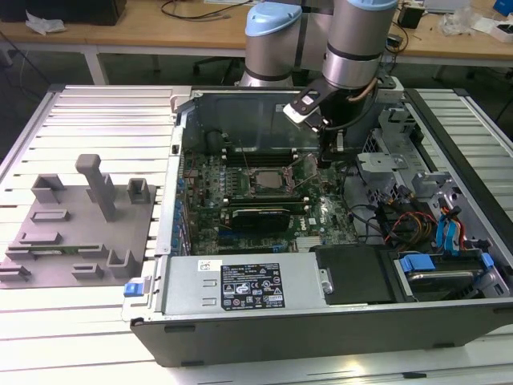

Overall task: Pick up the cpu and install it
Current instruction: 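Close the cpu cover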

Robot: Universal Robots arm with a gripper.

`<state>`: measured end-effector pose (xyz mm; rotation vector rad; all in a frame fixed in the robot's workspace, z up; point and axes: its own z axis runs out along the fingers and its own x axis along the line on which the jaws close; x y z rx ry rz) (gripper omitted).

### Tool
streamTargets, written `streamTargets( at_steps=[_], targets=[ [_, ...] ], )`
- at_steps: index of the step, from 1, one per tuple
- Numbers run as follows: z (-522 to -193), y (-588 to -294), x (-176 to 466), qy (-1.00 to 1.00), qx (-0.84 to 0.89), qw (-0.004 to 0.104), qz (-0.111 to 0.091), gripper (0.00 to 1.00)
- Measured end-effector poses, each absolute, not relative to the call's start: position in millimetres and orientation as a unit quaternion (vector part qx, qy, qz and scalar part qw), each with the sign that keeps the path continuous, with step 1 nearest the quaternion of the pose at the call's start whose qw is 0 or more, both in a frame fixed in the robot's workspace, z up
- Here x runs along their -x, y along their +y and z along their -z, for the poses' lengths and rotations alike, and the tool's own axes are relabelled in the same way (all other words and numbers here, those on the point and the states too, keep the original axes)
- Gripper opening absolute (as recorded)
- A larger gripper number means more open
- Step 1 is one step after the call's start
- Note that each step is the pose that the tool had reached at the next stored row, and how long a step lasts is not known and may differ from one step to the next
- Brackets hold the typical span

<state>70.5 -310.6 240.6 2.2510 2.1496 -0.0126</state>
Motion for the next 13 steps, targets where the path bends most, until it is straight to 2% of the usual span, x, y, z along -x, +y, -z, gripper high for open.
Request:
streamTargets(
  at_steps=[13],
  targets=[
    [-241, -310, -52, 0.691, -0.723, 0.015, 0.003, 0.11]
  ],
)
